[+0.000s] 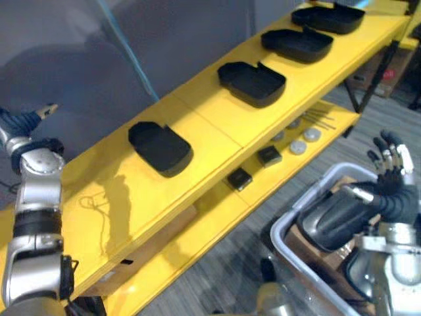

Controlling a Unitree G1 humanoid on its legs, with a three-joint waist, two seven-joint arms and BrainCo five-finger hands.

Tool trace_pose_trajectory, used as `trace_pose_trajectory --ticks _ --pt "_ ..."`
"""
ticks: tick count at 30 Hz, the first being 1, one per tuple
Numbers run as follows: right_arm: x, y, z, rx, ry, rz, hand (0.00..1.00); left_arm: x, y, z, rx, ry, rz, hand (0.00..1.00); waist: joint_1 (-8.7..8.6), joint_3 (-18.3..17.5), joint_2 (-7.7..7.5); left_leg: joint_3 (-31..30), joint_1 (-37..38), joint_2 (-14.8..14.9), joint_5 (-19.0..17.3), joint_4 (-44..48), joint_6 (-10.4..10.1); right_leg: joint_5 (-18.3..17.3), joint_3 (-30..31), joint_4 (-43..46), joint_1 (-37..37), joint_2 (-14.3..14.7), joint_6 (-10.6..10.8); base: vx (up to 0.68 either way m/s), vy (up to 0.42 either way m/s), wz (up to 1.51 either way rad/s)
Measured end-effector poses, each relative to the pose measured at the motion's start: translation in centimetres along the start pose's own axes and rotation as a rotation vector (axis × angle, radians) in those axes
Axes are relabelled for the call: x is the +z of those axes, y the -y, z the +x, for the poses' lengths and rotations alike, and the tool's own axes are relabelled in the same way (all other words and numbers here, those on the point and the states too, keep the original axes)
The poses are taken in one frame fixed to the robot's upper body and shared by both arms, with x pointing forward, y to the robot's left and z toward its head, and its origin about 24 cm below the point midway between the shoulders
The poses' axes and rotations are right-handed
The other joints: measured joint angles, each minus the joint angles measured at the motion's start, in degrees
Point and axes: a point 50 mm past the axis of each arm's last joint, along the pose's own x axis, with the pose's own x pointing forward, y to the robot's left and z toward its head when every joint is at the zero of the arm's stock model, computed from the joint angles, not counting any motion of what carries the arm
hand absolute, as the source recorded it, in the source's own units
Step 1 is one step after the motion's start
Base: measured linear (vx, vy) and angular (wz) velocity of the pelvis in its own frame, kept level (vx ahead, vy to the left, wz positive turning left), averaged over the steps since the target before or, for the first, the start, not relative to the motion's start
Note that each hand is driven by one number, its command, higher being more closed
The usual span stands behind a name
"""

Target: Walk over and take plastic housings, then place them on the shelf

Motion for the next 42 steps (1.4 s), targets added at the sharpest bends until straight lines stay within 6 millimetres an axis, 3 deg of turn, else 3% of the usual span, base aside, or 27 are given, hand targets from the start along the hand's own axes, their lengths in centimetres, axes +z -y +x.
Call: trace_pose_trajectory --ticks 3,5,7,8,14,19,22,24,28,30,33,38,42 --pt "-0.8 -1.5 -0.1 -0.005 -0.028 0.061 0.00 0.0 -1.1 -4.4 0.005 0.005 -0.209 0.00 3.15 -1.50 -0.99 -2.17 0.14 0.05 0.21 -0.20 -0.07 -0.53 -2.48 -0.02 1.40 -0.18 0.02 0.01 0.007 0.42" --pt "-1.4 -2.1 0.0 -0.031 -0.066 0.077 0.00 0.3 -2.6 -8.8 -0.015 0.012 -0.316 0.00 6.28 -2.44 -2.62 -5.00 0.01 0.00 0.24 -0.17 -0.11 -1.15 -4.95 -0.49 2.91 -0.68 0.25 -0.02 0.021 0.56" --pt "-1.9 -2.5 0.2 -0.039 -0.087 0.078 0.00 -0.2 -4.5 -11.0 -0.012 -0.025 -0.368 0.00 8.72 -3.13 -3.85 -6.63 0.03 -0.06 0.29 -0.15 -0.08 -1.62 -6.59 -0.52 3.99 -0.99 0.52 -0.01 0.017 0.44" --pt "-3.9 -5.1 1.5 -0.098 -0.156 0.084 0.00 1.5 -9.1 -14.8 0.024 0.032 -0.550 0.00 14.13 -3.86 -9.69 -10.78 0.04 0.90 -0.29 0.48 -0.73 -3.99 -11.04 -0.02 6.63 -0.88 0.24 0.00 0.006 0.21" --pt "-4.0 -5.0 1.4 -0.102 -0.163 0.087 0.00 1.4 -9.1 -15.0 0.031 0.023 -0.555 0.00 13.91 -3.69 -9.96 -10.76 0.05 0.88 -0.30 0.65 -0.72 -3.98 -10.93 -0.02 6.59 -0.89 0.24 0.00 0.000 0.00" --pt "-4.9 -5.1 -0.7 -0.093 -0.243 0.165 0.00 0.8 -9.1 -16.0 0.075 -0.040 -0.563 0.00 14.24 -2.50 -11.60 -9.14 -0.56 0.93 -1.19 1.75 -0.68 -3.87 -9.20 -0.02 5.44 -0.89 0.38 -0.01 0.006 -0.13" --pt "-4.9 -5.4 -0.6 -0.051 -0.238 0.229 0.00 0.7 -8.7 -16.2 0.084 -0.064 -0.577 0.00 14.38 -1.82 -12.31 -8.64 -2.09 0.90 -1.78 3.18 -0.44 -3.66 -9.12 -0.03 4.29 -1.19 0.48 -0.04 0.025 -0.14" --pt "-4.8 -6.8 -0.5 0.045 -0.231 0.308 0.00 0.4 -8.0 -16.8 0.076 -0.123 -0.583 0.00 14.82 -0.86 -12.76 -8.13 -2.10 1.00 -2.21 3.61 -0.36 -3.68 -8.98 -0.04 4.26 -1.22 0.45 -0.03 0.044 -0.11" --pt "-3.6 -12.1 1.4 0.301 -0.159 0.408 0.00 -0.4 -7.4 -17.7 0.043 -0.203 -0.551 0.00 15.48 -0.48 -12.53 -9.21 -2.32 1.11 -2.46 3.98 -0.51 -3.59 -10.02 -0.03 4.69 -1.18 0.47 0.02 0.032 0.13" --pt "-3.5 -14.3 2.9 0.368 -0.137 0.371 0.00 -0.4 -7.3 -17.7 0.040 -0.206 -0.552 0.00 17.14 -0.49 -12.54 -11.19 -2.90 1.11 -2.04 4.20 -0.63 -3.49 -12.16 0.00 4.97 -1.20 0.50 0.06 0.028 0.44" --pt "-4.1 -14.5 4.1 0.282 -0.163 0.242 0.00 -0.9 -7.5 -18.0 0.040 -0.228 -0.527 0.00 19.43 -0.40 -12.20 -13.05 -2.75 0.99 -2.05 4.03 -0.61 -3.49 -14.36 0.00 6.29 -1.17 0.50 0.06 0.046 0.34" --pt "-6.6 -13.6 3.6 0.018 -0.336 0.061 0.00 -2.1 -7.8 -18.9 0.046 -0.289 -0.475 0.00 19.88 -0.46 -12.31 -14.04 -1.88 0.22 -2.51 3.90 0.15 -3.42 -15.60 -0.03 7.73 -1.94 0.62 0.01 0.080 0.15" --pt "-6.7 -11.4 3.5 -0.243 -0.311 -0.101 0.00 -2.1 -7.4 -19.2 0.030 -0.307 -0.486 0.00 19.87 -0.43 -12.30 -13.38 -1.95 -0.32 -2.68 3.95 0.41 -3.67 -15.65 -0.09 7.50 -2.69 0.83 -0.04 0.060 -0.08"
